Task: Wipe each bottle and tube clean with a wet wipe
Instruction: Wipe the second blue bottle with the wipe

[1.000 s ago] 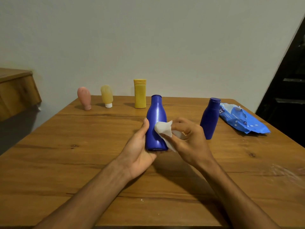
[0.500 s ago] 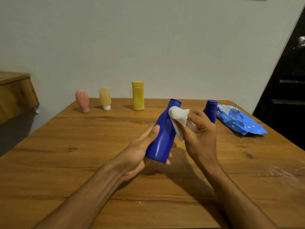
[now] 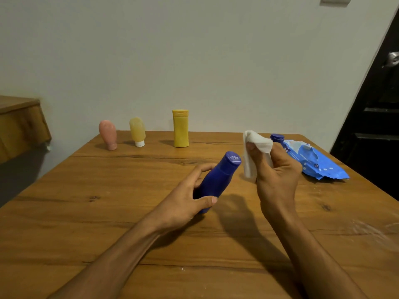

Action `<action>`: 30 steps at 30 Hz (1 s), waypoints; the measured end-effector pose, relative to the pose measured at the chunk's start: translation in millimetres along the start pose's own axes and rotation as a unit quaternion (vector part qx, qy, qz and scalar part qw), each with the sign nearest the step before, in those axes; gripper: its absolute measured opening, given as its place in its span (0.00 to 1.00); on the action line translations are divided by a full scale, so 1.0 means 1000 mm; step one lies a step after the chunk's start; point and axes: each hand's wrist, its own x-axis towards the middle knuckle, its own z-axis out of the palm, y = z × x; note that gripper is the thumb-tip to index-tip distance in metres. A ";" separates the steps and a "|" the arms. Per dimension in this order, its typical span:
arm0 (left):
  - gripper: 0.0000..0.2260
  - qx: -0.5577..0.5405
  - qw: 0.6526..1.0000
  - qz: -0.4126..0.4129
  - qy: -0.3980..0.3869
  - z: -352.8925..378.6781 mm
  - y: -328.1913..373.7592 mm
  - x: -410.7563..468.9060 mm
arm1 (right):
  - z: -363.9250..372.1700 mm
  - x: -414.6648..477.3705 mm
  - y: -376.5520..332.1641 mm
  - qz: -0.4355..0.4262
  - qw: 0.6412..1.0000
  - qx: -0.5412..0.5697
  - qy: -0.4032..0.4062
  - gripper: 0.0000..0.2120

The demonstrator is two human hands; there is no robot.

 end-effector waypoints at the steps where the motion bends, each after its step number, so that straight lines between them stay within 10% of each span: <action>1: 0.27 0.001 1.000 0.010 0.007 0.000 0.000 0.000 | 0.000 0.000 -0.001 0.004 1.000 0.012 -0.005 0.13; 30: 0.25 0.043 0.996 0.014 0.074 0.001 0.006 -0.005 | 0.001 -0.007 -0.019 -0.110 0.979 -0.110 -0.130 0.15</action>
